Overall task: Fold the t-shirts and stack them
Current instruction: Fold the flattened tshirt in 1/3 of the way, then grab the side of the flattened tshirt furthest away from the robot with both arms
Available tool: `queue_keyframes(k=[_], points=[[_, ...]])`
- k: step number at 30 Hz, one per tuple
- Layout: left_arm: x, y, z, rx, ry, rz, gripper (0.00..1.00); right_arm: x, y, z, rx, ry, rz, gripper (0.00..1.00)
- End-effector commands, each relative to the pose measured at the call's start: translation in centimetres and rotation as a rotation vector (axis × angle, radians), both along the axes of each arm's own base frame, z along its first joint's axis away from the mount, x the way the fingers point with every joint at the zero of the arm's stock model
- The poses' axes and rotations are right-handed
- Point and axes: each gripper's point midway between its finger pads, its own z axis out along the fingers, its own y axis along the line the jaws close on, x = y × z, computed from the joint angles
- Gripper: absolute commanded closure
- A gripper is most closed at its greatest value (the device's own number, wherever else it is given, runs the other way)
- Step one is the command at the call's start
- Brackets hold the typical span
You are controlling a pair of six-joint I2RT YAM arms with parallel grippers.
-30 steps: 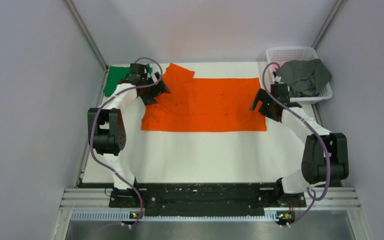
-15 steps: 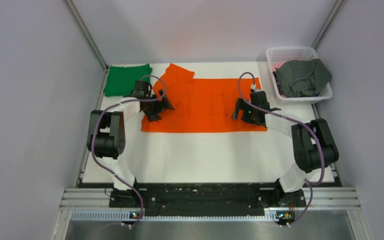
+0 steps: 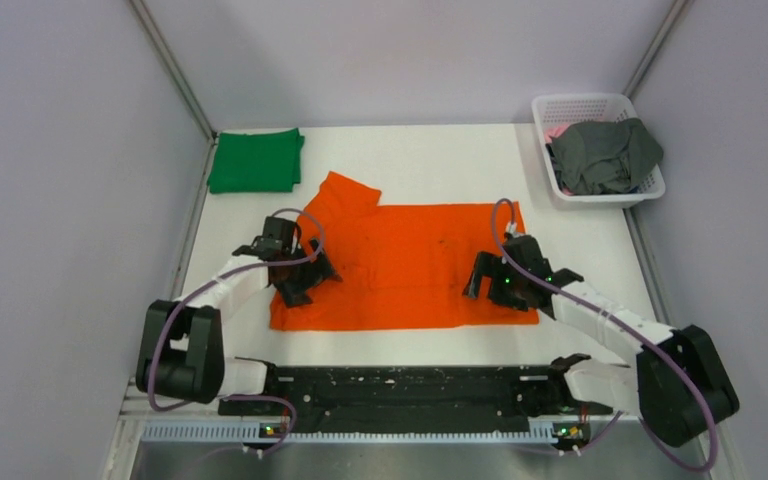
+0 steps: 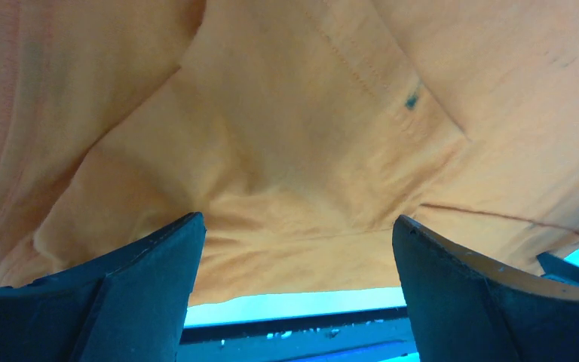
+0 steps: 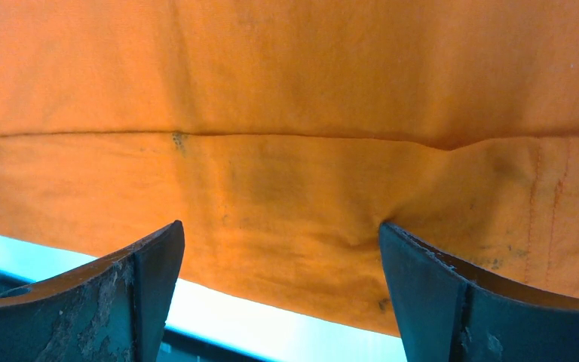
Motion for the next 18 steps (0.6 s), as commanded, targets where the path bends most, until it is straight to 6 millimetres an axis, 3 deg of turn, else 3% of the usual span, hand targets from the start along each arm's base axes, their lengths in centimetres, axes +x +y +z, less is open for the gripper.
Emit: queue_keyframes(k=[1,5,9,13,14,18], points=[[-2.0,0.5,3.6,0.01,0.003,0.054,0.01,-2.0,-0.7,2.0,0.0,0.037,-0.065,0.01],[3.0,-0.3,10.1,-0.015,-0.26,0.019,0.01,3.8,-1.2,8.2,-0.058,-0.22,-0.108,0.01],[10.2,0.1,12.7,0.065,-0.42,0.009,0.01,9.6,-1.9,12.8,-0.097,-0.471,-0.202,0.01],[17.3,1.4,12.4,0.233,-0.351,0.004,0.01,13.0,-2.7,14.0,-0.156,-0.531,-0.222,0.01],[19.6,1.6,13.8,0.266,-0.371,0.01,0.01,13.8,-3.6,13.9,-0.19,-0.531,-0.254,0.01],[25.9,2.6,12.4,0.407,-0.383,-0.021,0.03,16.2,-5.7,13.1,-0.227,-0.511,-0.33,0.01]])
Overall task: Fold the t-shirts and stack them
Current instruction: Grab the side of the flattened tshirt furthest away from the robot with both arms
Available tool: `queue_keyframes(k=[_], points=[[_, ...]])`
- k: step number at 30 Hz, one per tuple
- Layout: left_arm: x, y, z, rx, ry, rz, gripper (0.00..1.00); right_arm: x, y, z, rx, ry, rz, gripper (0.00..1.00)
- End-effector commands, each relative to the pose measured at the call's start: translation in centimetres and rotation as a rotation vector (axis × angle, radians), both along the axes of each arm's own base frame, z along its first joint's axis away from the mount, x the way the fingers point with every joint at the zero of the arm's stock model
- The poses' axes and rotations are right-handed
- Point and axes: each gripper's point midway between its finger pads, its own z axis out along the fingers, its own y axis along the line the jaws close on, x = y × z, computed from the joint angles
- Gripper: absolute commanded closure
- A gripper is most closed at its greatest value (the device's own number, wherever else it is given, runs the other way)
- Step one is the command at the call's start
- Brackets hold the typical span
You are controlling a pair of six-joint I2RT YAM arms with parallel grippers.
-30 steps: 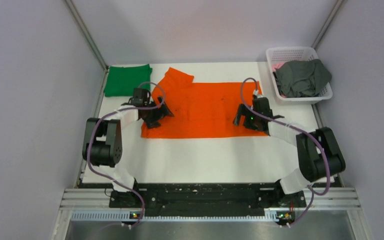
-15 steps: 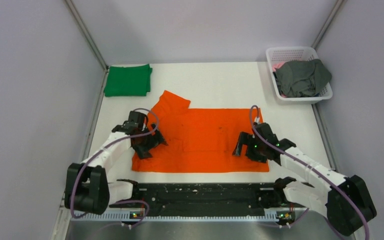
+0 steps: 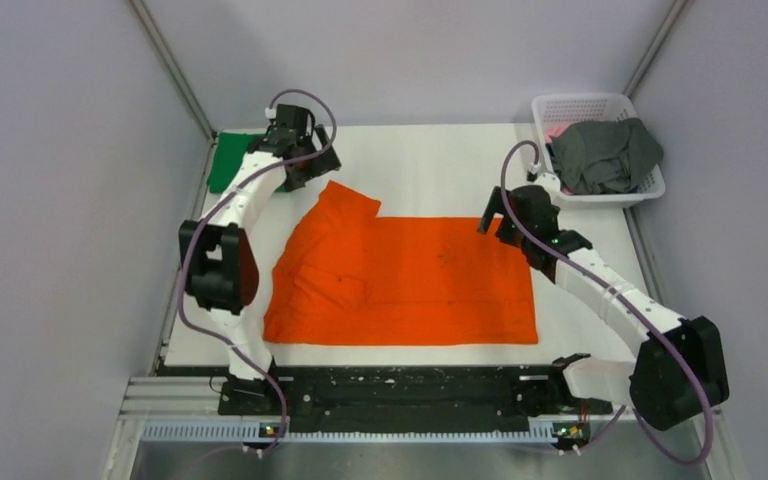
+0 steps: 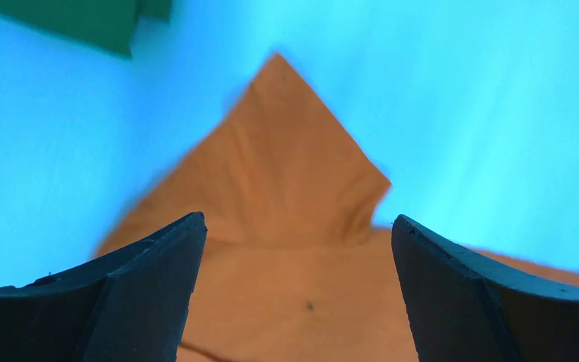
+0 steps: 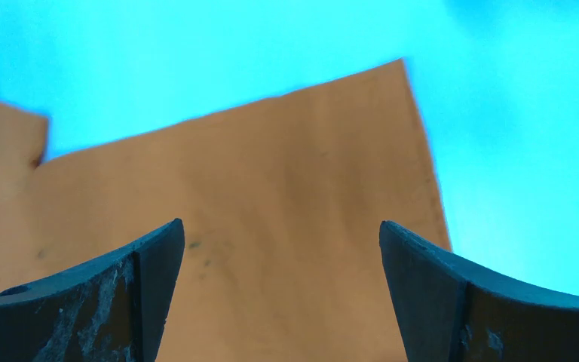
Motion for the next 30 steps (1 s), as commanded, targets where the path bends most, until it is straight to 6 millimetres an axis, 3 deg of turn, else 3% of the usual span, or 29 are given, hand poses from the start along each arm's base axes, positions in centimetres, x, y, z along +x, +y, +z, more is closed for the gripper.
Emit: queue_keyframes(k=[1,6,11,17,20,27,30], points=[[5.1,2.7,-1.0,0.231,-0.021,0.014,0.03,3.9,-2.9,1.4,-0.054,-0.08,-0.109,0.01],[11.2,2.1,-3.1,0.294,-0.05,-0.044,0.1,4.9,-4.5,-0.4,-0.144,-0.015,-0.151,0.02],[14.4,1.4,-6.0,0.301,-0.083,-0.065,0.18,5.0,-4.9,-1.6,-0.171,0.016,-0.147,0.02],[14.4,0.6,-10.3,0.283,-0.016,-0.098,0.24,4.7,-5.3,-3.0,-0.186,0.049,-0.151,0.01],[14.1,-0.3,-12.0,0.253,0.013,-0.115,0.32,4.6,-5.4,-3.9,-0.197,0.072,-0.149,0.02],[11.2,-0.5,-14.5,0.365,0.108,-0.098,0.58,4.2,-5.8,-4.9,-0.21,0.101,-0.152,0.02],[9.5,0.1,-14.9,0.441,0.156,-0.084,0.61,4.0,-6.2,-5.1,-0.215,0.11,-0.17,0.02]])
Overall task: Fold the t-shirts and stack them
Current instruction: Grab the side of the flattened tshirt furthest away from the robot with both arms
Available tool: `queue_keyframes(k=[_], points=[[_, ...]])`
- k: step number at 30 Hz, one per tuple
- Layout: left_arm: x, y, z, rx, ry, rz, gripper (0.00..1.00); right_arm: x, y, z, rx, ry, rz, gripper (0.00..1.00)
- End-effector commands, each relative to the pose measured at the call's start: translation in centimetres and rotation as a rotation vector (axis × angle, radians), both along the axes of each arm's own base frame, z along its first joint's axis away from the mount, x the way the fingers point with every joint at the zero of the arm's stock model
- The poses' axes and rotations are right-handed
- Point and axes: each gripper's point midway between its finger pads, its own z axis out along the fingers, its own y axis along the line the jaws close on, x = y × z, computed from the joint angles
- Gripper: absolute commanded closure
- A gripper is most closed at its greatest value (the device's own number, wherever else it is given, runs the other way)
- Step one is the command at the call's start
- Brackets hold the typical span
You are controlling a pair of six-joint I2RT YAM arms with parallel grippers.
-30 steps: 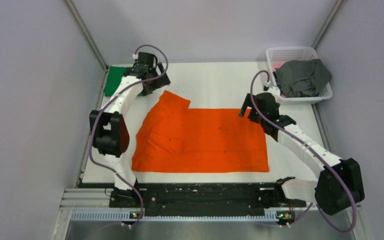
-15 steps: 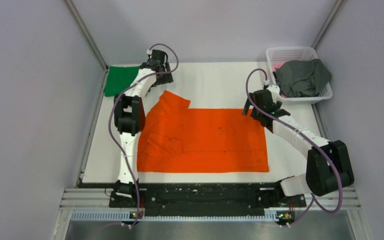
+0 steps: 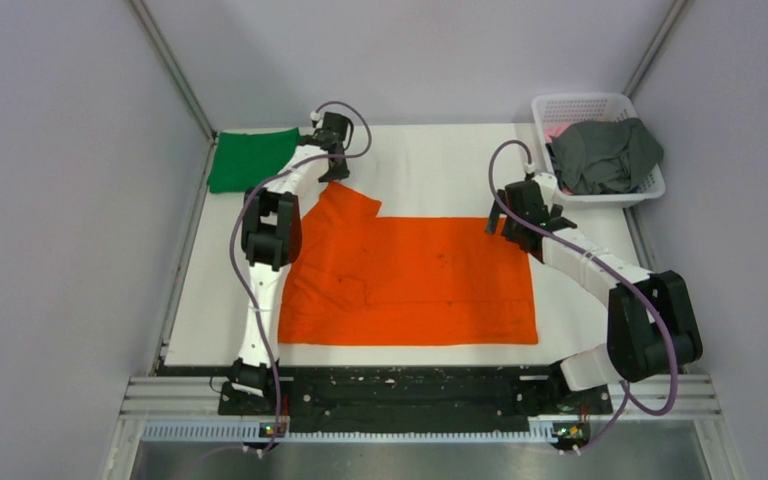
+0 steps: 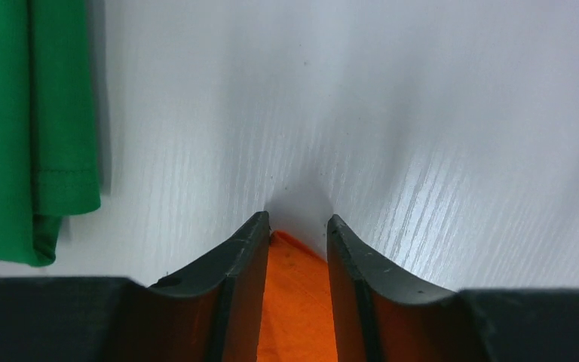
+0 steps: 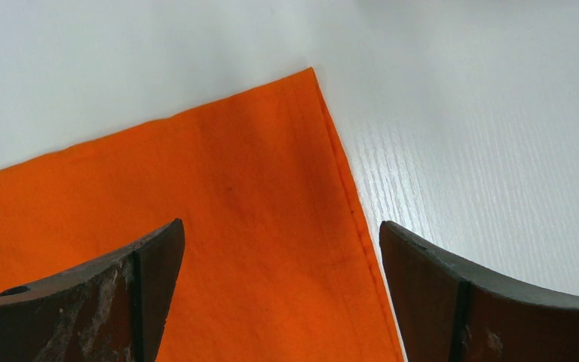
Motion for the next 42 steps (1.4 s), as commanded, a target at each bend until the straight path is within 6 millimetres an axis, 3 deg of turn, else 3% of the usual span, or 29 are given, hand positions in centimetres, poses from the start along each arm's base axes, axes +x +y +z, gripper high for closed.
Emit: queue_keyframes(k=[1,7,9,11,12,16,20,22,25,29,32,35,42], points=[[-3.4,0.9,-1.2,0.138,0.087,0.028,0.61,0.7,-1.2,0.6,-0.018,-0.032,-0.046,0.01],[-4.4,1.7,-1.6,0.204,0.115,0.05,0.67,0.9,-1.5,0.2,-0.018,-0.02,-0.056,0.01],[-4.7,1.6,-1.8,0.202,0.123,0.055,0.77,1.1,-1.6,0.1,-0.018,-0.015,-0.065,0.01],[-5.0,1.3,-1.9,0.187,0.132,0.054,0.97,1.3,-1.6,-0.1,-0.013,-0.009,-0.077,0.02],[-5.1,1.2,-1.7,0.182,0.135,0.057,1.0,1.6,-1.6,0.0,-0.013,-0.01,-0.087,0.02],[-5.2,1.3,0.2,0.172,0.108,0.088,1.0,3.0,-2.2,-0.2,-0.043,-0.008,-0.14,0.04],[-5.3,0.8,3.1,0.125,0.061,0.09,1.0,6.0,-2.6,-0.5,-0.103,-0.01,-0.182,0.11],[-5.4,0.4,4.1,0.095,0.037,0.082,1.0,7.7,-2.9,-1.6,-0.133,0.001,-0.198,0.14],[-5.9,0.1,5.0,0.069,0.02,0.076,1.0,9.9,-2.7,-2.5,-0.156,0.007,-0.197,0.22],[-6.9,0.2,5.6,0.057,0.021,0.083,1.0,11.1,-2.4,-4.0,-0.145,0.035,-0.187,0.31],[-7.9,0.0,5.6,0.044,0.034,0.081,1.0,11.0,-2.1,-5.0,-0.122,0.06,-0.181,0.38],[-9.0,0.1,5.5,0.046,0.043,0.085,1.0,9.5,-2.0,-6.1,-0.112,0.107,-0.178,0.45],[-11.1,0.3,5.9,0.034,0.044,0.098,1.0,6.6,-2.9,-6.3,-0.112,0.133,-0.209,0.55]])
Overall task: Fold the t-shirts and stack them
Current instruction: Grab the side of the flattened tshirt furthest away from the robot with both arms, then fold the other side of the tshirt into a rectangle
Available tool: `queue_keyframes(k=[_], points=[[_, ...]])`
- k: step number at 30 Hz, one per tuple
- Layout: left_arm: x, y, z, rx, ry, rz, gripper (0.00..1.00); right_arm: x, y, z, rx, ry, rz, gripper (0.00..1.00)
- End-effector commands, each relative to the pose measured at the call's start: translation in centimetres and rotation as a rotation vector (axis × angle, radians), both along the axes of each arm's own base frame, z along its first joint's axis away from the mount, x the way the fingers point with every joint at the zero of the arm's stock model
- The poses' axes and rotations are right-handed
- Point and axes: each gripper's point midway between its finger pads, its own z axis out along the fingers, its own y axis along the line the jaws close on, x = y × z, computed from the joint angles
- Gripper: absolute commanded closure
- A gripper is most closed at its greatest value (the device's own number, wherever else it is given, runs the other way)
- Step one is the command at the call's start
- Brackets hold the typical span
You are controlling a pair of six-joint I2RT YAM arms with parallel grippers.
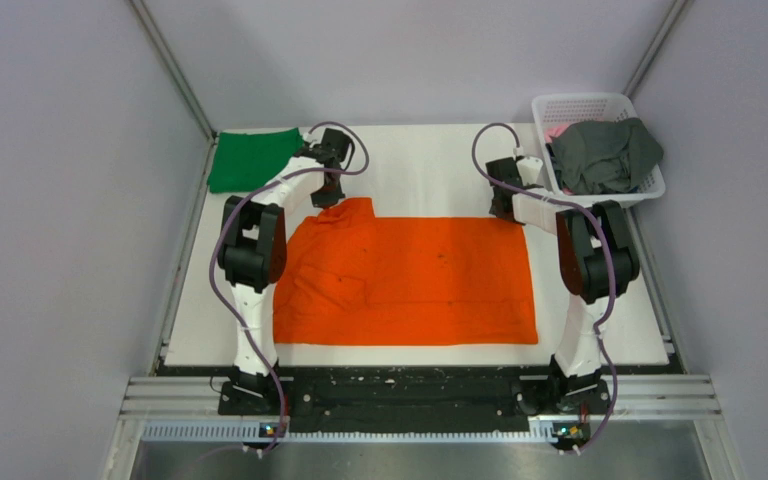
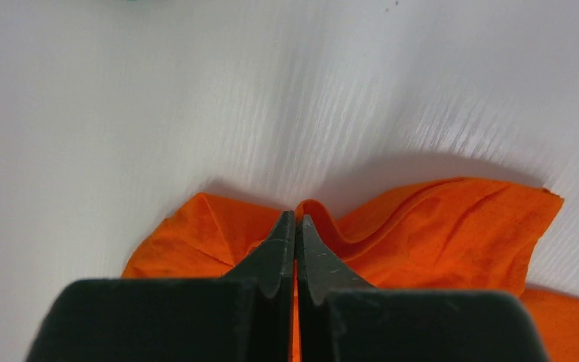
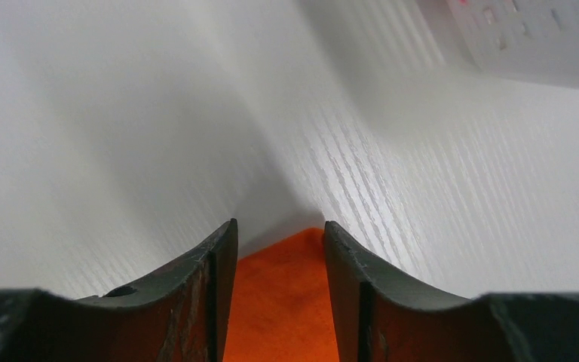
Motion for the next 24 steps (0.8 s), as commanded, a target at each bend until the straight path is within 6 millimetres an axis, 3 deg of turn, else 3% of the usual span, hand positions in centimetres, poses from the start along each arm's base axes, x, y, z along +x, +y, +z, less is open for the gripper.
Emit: queue_keyframes(k=[1,6,14,18,24], points=[[-0.3,-0.4,3.4,-0.039,-0.09,0.016,1.0,-2.7,-1.1,-0.2,0.001,0.049,-0.03,0.55],[-1.0,-0.5,3.7,-0.047,-0.098,0.012,1.0,-3.6,-1.5,0.0,-0.012,0.064,-0.046,0.55],[-1.2,-0.9,4.7,-0.059,-0.117,-0.007,1.0,-2.1,-1.0,1.0,-0.003,0.025,-0.022,0.98],[-1.9,-1.1,5.7,-0.069,-0.126,-0.024,1.0,-1.9,-0.7,3.1,0.007,-0.018,0.018,1.0],[-5.7,-0.7,7.5,-0.061,-0.146,-0.048,1.0,-4.7,0.2,4.3,0.049,-0.04,0.106,1.0]])
